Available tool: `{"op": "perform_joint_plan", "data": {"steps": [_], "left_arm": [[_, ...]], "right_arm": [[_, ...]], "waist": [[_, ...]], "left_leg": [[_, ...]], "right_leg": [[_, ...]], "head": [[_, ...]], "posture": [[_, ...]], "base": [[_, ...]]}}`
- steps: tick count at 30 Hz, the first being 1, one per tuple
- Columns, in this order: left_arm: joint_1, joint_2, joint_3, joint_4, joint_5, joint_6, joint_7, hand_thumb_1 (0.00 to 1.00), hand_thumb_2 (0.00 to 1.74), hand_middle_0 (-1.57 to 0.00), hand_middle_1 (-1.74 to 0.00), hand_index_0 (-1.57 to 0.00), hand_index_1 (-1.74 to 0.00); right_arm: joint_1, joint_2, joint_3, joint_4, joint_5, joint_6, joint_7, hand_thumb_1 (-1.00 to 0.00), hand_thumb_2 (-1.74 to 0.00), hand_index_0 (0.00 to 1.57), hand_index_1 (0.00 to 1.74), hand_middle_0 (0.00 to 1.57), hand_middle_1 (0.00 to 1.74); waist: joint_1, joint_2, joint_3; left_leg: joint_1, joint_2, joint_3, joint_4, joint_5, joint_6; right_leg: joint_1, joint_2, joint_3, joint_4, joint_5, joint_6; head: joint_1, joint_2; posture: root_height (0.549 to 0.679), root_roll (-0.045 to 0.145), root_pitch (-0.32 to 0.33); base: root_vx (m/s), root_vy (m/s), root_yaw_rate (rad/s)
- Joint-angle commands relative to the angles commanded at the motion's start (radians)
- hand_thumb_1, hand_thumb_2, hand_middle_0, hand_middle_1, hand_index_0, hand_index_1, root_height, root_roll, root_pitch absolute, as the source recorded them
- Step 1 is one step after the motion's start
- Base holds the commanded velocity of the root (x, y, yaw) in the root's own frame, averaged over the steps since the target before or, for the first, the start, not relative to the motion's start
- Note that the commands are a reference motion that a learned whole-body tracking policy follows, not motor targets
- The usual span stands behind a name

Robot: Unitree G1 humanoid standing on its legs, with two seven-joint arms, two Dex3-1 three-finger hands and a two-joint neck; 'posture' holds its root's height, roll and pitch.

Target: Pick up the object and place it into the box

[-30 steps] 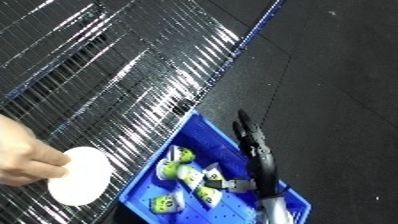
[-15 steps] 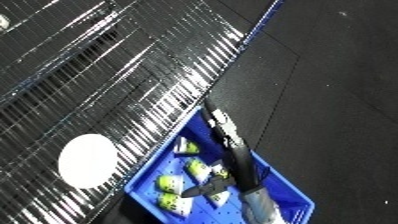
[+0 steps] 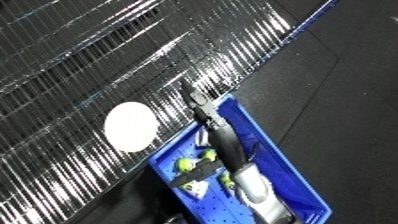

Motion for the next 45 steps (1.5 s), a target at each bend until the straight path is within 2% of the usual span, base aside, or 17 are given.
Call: {"op": "perform_joint_plan", "data": {"steps": [5,11,19,27,36,45], "left_arm": [[-0.014,0.009,0.003,0.000,0.017,0.017,0.002,1.00,1.74,-1.57,-1.74,-1.57,-1.74],[-0.025,0.022,0.004,-0.004,0.021,0.031,0.005,1.00,1.74,-1.57,-1.74,-1.57,-1.74],[-0.023,0.030,-0.003,-0.006,0.016,0.047,-0.001,1.00,1.74,-1.57,-1.74,-1.57,-1.74],[-0.016,0.037,-0.008,-0.007,0.009,0.053,0.001,1.00,1.74,-1.57,-1.74,-1.57,-1.74],[-0.012,0.039,-0.020,-0.013,-0.001,0.055,0.001,1.00,1.74,-1.57,-1.74,-1.57,-1.74],[-0.032,0.037,-0.035,-0.003,-0.002,0.060,0.009,1.00,1.74,-1.57,-1.74,-1.57,-1.74]], "right_arm": [[-0.040,0.013,0.023,0.024,0.004,0.021,0.013,0.00,0.00,0.00,0.00,0.00,0.00],[-0.084,0.029,0.046,0.058,-0.002,0.035,0.013,0.00,0.00,0.00,0.00,0.00,0.00],[-0.121,0.034,0.044,0.104,0.015,0.029,-0.017,0.00,0.00,0.00,0.00,0.00,0.00],[-0.149,0.030,0.022,0.115,0.020,0.015,-0.065,0.00,0.00,0.00,0.00,0.00,0.00],[-0.181,0.026,0.030,0.123,0.019,0.015,-0.077,0.00,0.00,0.00,0.00,0.00,0.00],[-0.247,0.034,0.055,0.164,0.040,0.029,-0.067,0.00,0.00,0.00,0.00,0.00,0.00]], "waist": [[0.025,-0.005,0.000],[0.046,-0.005,0.000],[0.060,-0.003,0.000],[0.065,0.002,0.000],[0.072,0.007,0.000],[0.081,0.014,0.000]], "left_leg": [[-0.023,-0.006,-0.015,0.014,0.005,0.0008],[-0.055,-0.010,-0.026,0.039,0.002,0.0047],[-0.089,-0.010,-0.028,0.076,-0.012,0.0100],[-0.123,-0.011,-0.029,0.113,-0.028,0.0145],[-0.156,-0.009,-0.028,0.138,-0.035,0.0161],[-0.179,-0.010,-0.028,0.160,-0.040,0.0161]], "right_leg": [[-0.017,-0.0018,-0.015,0.019,-0.002,0.0015],[-0.046,-0.0002,-0.029,0.057,-0.013,0.0011],[-0.080,-0.0049,-0.040,0.102,-0.027,-0.0026],[-0.116,-0.0046,-0.048,0.142,-0.039,-0.0072],[-0.150,-0.0033,-0.053,0.167,-0.046,-0.0123],[-0.173,-0.0063,-0.058,0.186,-0.048,-0.0149]], "head": [[-0.061,-0.006],[-0.075,0.004],[-0.057,0.015],[-0.049,0.029],[-0.043,0.060],[-0.025,0.090]], "posture": [[0.641,0.061,0.073],[0.636,0.054,0.080],[0.630,0.050,0.088],[0.624,0.049,0.097],[0.620,0.049,0.112],[0.617,0.049,0.117]], "base": [[0.018,-0.034,0.125],[0.029,-0.022,0.116],[0.040,-0.010,0.097],[0.032,-0.008,0.046],[0.009,-0.001,0.022],[0.003,0.001,0.024]]}}
